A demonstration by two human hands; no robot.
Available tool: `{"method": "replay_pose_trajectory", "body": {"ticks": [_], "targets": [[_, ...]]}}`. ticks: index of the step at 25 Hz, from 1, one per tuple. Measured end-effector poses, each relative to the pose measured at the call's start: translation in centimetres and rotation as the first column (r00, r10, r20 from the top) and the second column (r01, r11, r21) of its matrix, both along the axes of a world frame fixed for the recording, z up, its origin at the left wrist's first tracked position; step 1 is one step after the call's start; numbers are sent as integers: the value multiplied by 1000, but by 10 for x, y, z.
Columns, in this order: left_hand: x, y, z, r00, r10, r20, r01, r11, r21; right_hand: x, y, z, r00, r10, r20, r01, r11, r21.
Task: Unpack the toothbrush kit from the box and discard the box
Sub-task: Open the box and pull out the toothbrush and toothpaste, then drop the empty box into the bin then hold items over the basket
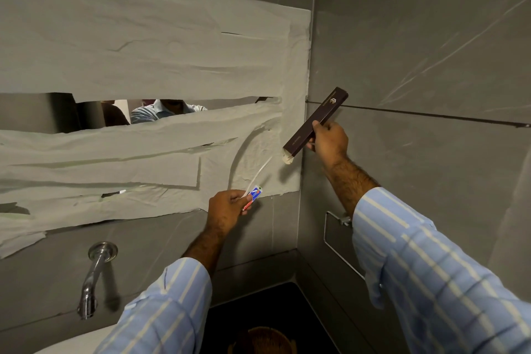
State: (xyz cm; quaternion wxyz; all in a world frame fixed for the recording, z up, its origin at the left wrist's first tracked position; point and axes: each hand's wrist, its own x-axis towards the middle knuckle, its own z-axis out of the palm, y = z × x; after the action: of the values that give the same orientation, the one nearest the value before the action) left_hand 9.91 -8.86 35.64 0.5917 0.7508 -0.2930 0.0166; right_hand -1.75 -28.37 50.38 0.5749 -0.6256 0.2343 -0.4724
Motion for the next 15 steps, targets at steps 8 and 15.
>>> {"method": "replay_pose_trajectory", "body": {"ticks": [8,15], "targets": [[-27,-12,-19,978,-122,-169,119,992,-27,-26,0,-90,943,121,-310,-84,988,130],[-65,-21,-123,902,-133,-411,226,956,187,-63,7,-226,846,232,-480,-43,927,373]]}}
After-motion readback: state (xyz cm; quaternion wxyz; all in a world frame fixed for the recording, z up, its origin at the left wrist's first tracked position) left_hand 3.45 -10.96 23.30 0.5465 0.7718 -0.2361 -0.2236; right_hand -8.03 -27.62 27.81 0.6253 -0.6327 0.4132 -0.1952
